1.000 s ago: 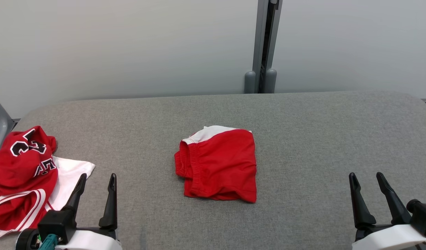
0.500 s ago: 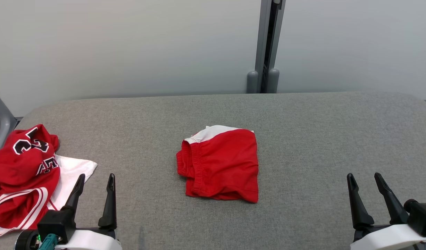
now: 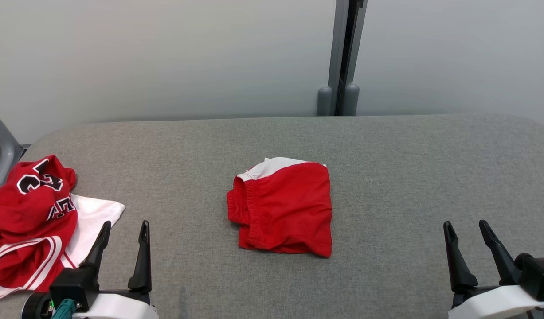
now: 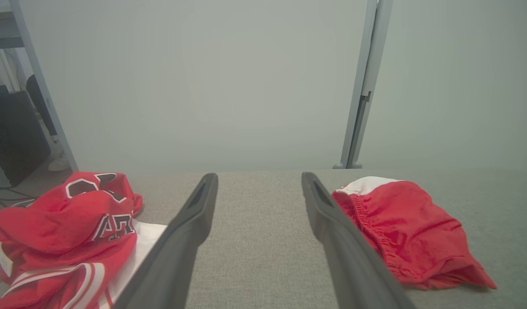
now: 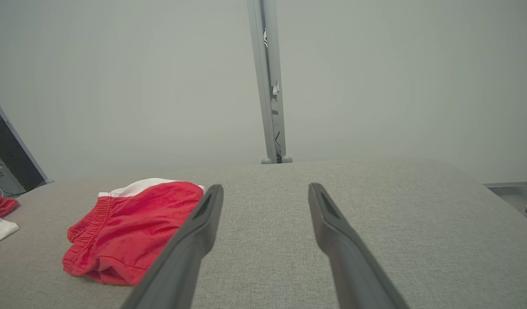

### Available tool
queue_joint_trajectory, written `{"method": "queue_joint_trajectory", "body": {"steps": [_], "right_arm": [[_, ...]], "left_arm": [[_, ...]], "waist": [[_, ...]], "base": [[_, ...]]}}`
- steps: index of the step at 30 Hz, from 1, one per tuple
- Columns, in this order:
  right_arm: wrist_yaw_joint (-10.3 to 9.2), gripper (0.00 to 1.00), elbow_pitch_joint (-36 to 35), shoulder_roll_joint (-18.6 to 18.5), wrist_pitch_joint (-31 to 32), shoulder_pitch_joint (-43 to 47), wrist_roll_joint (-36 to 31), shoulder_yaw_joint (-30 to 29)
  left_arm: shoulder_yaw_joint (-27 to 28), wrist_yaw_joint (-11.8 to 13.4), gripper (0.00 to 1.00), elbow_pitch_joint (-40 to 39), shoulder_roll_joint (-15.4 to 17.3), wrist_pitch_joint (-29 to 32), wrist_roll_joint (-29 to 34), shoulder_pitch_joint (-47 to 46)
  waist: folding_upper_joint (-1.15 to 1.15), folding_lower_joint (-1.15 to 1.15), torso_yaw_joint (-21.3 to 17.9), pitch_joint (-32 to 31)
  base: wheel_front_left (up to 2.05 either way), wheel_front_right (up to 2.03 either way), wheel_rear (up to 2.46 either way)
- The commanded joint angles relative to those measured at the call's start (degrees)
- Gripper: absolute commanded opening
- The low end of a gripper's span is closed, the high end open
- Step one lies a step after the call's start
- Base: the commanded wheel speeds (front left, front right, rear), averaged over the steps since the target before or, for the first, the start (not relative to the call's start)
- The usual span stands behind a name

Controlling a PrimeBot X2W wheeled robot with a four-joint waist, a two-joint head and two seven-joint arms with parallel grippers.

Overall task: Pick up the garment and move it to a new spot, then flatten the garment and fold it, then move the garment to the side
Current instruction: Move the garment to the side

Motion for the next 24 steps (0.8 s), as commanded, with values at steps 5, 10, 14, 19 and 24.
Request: {"method": "queue_joint_trajectory", "body": {"steps": [5,10,14,19,24], "right_arm": [[0.01,1.00,-0.36,-0.20,0.64,0.24,-0.72,-0.26],[0.01,1.00,0.03,-1.00,2.44,-1.66,-1.12,0.04],[0.01,1.00,1.33,-2.68,4.28,-4.63,-0.60,1.83],[0.01,1.00,6.21,-4.69,6.56,-10.98,1.01,4.77],[0.01,1.00,12.77,-6.80,7.70,-17.13,2.45,8.93]], "left_arm": [[-0.39,0.47,1.00,-0.46,0.27,0.01,-0.02,-0.44],[-0.88,0.34,1.00,-0.80,0.27,-0.40,-0.01,-1.37],[-1.85,-0.41,1.00,-0.84,-0.14,-1.20,-0.17,-3.20],[-2.77,-1.06,1.00,0.73,-1.42,-2.83,-0.84,-6.06],[-5.02,-2.62,1.00,3.05,-3.15,-4.51,-1.24,-9.46]], "waist": [[0.00,0.00,0.67,0.38],[0.00,0.00,2.82,1.73],[0.00,0.00,5.52,4.73],[0.00,0.00,8.97,9.47],[0.00,0.00,13.00,13.42]], "base": [[0.00,0.00,0.00],[0.00,0.00,0.00],[0.00,0.00,0.00],[0.00,0.00,0.00],[0.00,0.00,0.00]]}}
